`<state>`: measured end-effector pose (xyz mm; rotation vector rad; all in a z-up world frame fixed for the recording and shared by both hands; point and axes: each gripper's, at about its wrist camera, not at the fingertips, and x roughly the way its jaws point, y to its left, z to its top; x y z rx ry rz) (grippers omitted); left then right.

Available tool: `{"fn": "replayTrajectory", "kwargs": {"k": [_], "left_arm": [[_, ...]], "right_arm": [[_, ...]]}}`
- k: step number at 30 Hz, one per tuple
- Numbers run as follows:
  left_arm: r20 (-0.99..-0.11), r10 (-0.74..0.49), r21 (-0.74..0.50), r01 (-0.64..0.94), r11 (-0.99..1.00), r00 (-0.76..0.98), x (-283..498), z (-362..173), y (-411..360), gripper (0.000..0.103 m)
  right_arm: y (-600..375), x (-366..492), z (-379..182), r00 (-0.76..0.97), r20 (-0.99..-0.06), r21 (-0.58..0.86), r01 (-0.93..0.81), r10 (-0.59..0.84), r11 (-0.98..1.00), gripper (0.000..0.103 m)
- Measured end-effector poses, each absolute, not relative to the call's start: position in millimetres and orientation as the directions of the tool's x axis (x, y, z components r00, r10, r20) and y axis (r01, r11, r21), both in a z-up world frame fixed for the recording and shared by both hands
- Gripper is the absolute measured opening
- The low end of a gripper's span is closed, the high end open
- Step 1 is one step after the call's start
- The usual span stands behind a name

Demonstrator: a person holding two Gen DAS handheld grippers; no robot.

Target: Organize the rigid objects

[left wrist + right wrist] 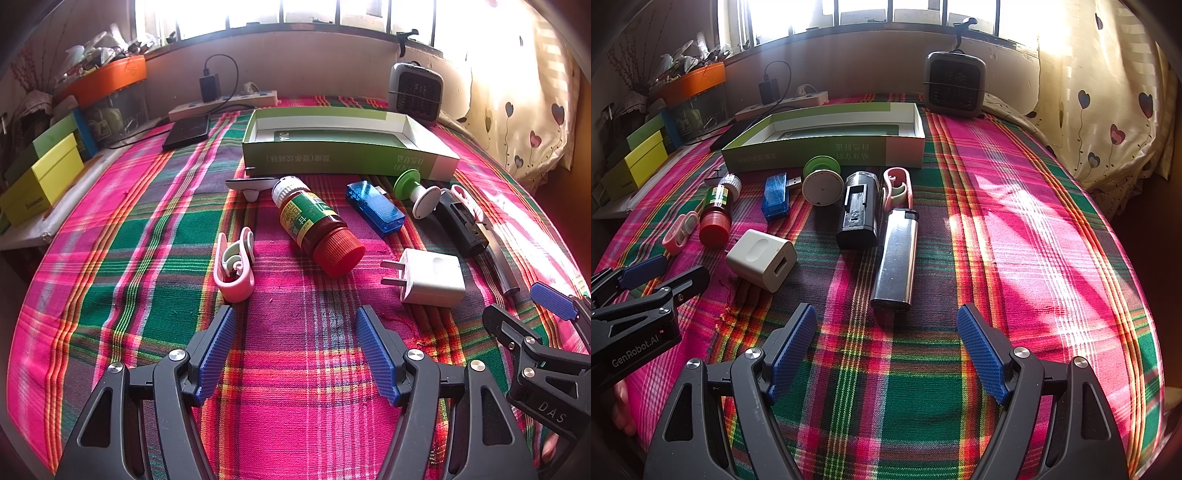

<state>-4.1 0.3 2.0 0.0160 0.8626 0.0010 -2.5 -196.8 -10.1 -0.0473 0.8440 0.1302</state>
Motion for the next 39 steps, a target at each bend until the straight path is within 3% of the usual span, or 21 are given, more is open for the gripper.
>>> {"fn": "replayTrajectory", "kwargs": {"k": [17,39], "left_arm": [[-0.772,-0.063,-0.028,0.064,0.998,0.632,6.9,0.3,15.2,0.067],[-0.792,0.009,-0.023,-0.044,0.999,0.611,40.8,1.4,57.4,0.067]], "right_arm": [[-206.1,6.6,-9.5,0.643,-0.761,0.020,-0.119,0.092,0.993,0.079],[-219.5,48.9,-6.7,0.610,-0.791,0.012,-0.063,0.048,0.998,0.079]]}}
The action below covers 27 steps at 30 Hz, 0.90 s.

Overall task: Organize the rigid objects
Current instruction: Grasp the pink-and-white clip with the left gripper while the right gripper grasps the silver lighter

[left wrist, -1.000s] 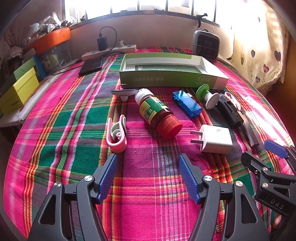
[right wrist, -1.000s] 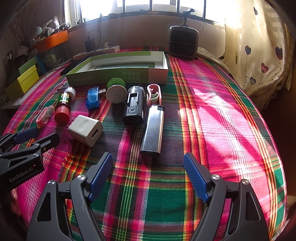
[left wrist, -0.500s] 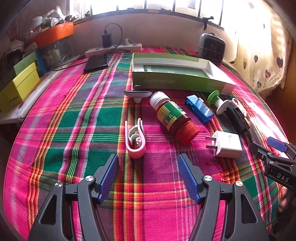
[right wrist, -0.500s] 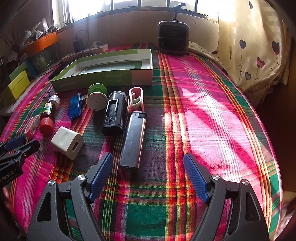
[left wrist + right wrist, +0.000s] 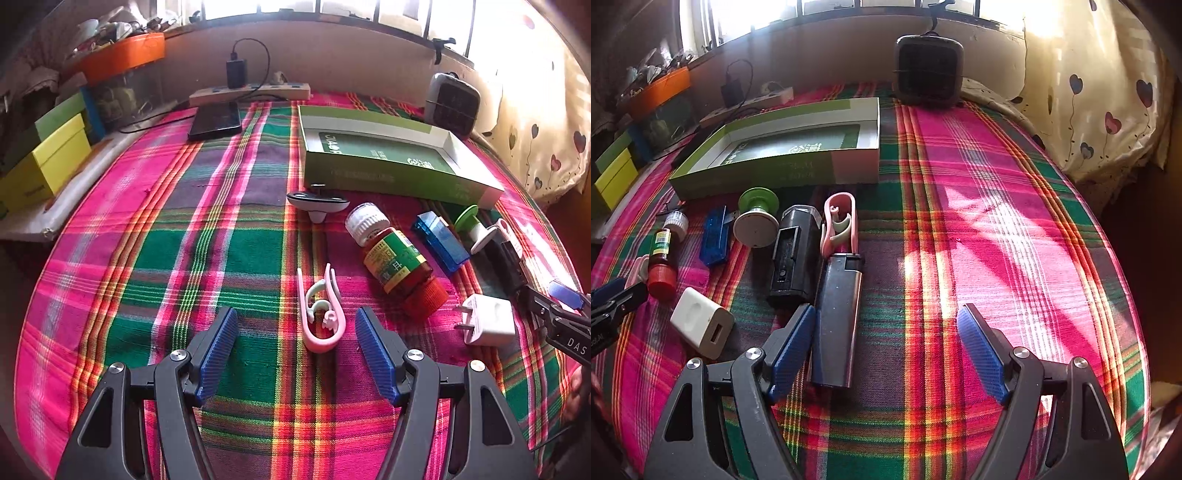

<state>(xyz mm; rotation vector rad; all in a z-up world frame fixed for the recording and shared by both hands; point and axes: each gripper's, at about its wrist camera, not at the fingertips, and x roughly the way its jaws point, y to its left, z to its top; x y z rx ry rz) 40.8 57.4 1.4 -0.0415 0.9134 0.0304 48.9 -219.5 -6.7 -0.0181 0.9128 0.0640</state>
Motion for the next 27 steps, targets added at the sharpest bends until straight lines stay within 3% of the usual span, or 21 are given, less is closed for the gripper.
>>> {"fn": "replayTrajectory", "kwargs": {"k": [5,9,13,17,21,24,27], "left_arm": [[-0.787,-0.001,-0.052,-0.065,0.997,0.617,44.7,2.2,64.1,0.066],[-0.784,0.004,-0.051,-0.070,0.996,0.620,46.2,2.4,64.9,0.062],[-0.781,-0.003,-0.061,-0.073,0.995,0.624,47.1,2.9,67.6,0.057],[-0.780,-0.003,-0.060,-0.069,0.996,0.626,47.6,3.0,67.5,0.056],[-0.779,-0.008,-0.062,-0.064,0.996,0.627,48.2,3.8,67.5,0.038],[-0.779,-0.005,-0.055,-0.060,0.997,0.627,48.3,3.6,67.5,0.035],[-0.779,-0.004,-0.054,-0.060,0.997,0.626,48.2,3.6,67.4,0.030]], "right_arm": [[-220.7,52.4,-6.5,0.612,-0.789,0.016,-0.065,0.052,0.998,0.078],[-220.6,53.4,-4.8,0.618,-0.784,0.012,-0.068,0.051,0.998,0.063],[-220.2,53.7,-4.2,0.621,-0.782,0.016,-0.075,0.059,0.997,0.058],[-219.7,52.4,-3.8,0.624,-0.778,0.020,-0.082,0.067,0.996,0.046],[-218.0,51.3,-3.0,0.627,-0.775,0.024,-0.093,0.078,0.995,0.034],[-220.1,51.1,-2.9,0.629,-0.773,0.034,-0.085,0.080,0.996,0.024],[-221.0,51.3,-2.9,0.629,-0.772,0.041,-0.086,0.086,0.995,0.024]]}}
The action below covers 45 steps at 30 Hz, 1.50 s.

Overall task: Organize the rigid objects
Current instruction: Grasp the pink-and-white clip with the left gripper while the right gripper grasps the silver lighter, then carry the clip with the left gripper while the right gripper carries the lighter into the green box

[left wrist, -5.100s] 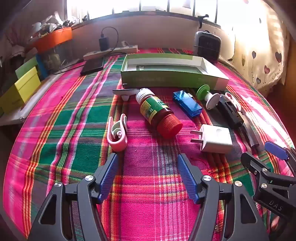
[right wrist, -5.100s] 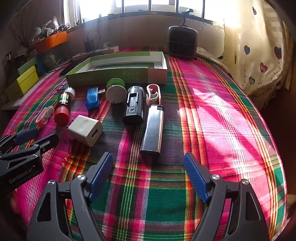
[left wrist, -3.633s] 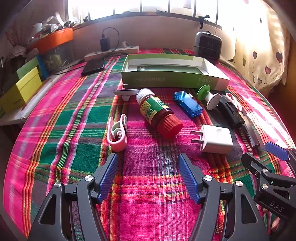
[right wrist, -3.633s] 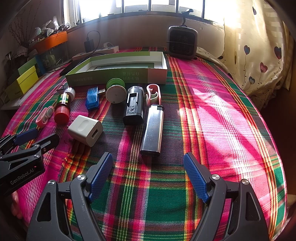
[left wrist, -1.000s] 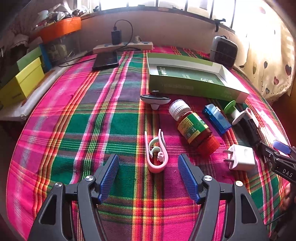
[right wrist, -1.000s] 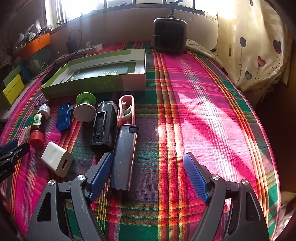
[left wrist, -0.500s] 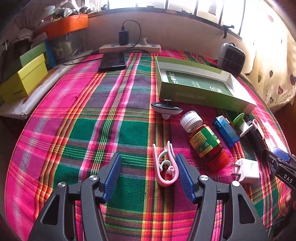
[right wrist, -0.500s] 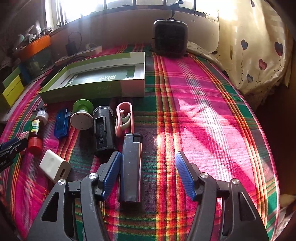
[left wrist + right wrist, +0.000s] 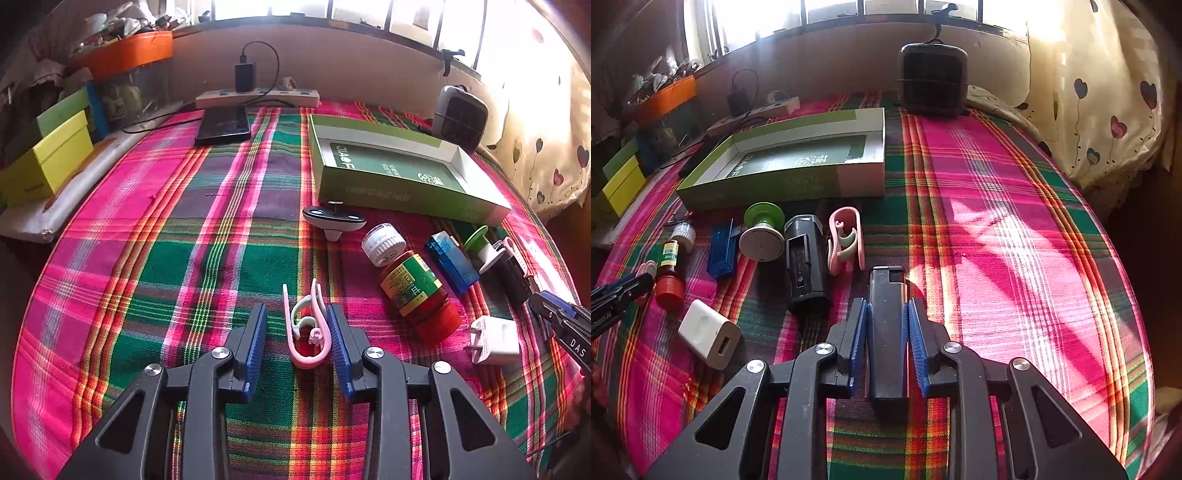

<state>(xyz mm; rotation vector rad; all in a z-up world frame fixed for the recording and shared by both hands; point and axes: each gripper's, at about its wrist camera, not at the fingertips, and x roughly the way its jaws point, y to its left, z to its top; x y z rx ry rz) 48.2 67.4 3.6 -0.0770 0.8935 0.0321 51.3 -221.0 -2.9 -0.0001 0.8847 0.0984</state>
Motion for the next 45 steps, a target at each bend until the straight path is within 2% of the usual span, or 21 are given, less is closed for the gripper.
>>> {"fn": "replayTrajectory", "kwargs": {"k": [5,18,28,45], "left_arm": [[-0.779,-0.008,-0.053,-0.053,0.997,0.627,48.7,3.9,68.0,0.022],[-0.772,-0.015,-0.050,-0.037,0.998,0.636,50.7,11.6,68.8,0.022],[-0.748,-0.042,-0.059,-0.002,0.998,0.662,58.8,35.1,65.5,0.022],[-0.722,-0.122,-0.078,0.094,0.992,0.681,120.7,66.2,53.3,0.022]], "right_arm": [[-220.6,51.5,-2.8,0.629,-0.771,0.046,-0.092,0.094,0.995,0.024],[-220.7,51.1,3.2,0.636,-0.764,0.052,-0.103,0.106,0.993,0.024],[-225.5,55.4,29.3,0.671,-0.730,0.078,-0.106,0.129,0.991,0.024],[-210.9,111.0,64.7,0.677,-0.709,0.086,-0.194,0.197,0.977,0.024]]}}
